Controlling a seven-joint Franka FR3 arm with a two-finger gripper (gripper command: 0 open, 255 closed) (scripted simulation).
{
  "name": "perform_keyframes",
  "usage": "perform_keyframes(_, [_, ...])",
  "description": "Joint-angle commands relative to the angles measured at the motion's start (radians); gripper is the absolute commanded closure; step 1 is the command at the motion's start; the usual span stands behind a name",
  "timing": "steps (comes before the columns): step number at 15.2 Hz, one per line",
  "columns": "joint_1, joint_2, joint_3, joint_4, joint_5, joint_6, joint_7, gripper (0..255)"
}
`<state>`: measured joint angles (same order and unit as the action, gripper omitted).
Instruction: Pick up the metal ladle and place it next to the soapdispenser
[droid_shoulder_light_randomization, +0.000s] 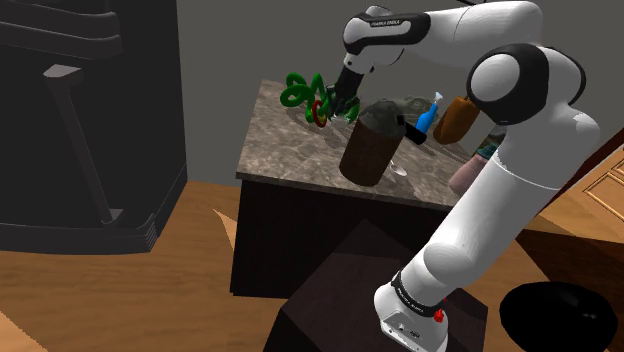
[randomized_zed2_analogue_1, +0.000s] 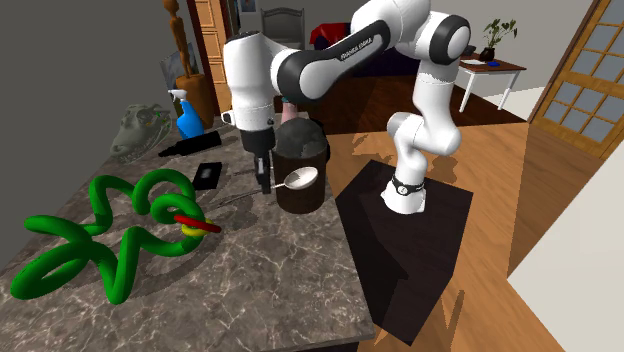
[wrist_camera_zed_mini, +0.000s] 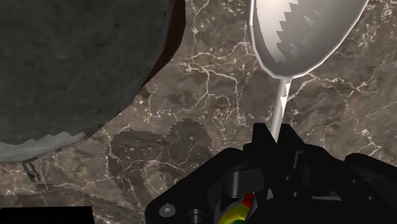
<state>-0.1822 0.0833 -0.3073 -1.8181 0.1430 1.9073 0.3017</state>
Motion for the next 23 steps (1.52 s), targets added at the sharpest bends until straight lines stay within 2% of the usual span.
perform_keyframes(1, [0.000,-0.006,-0.001,0.020,-0.003,-0.026,0.003,255])
perform_keyframes(23, [-0.011,0.019,-0.007,0.347,-0.001,-0.328,0.029,255])
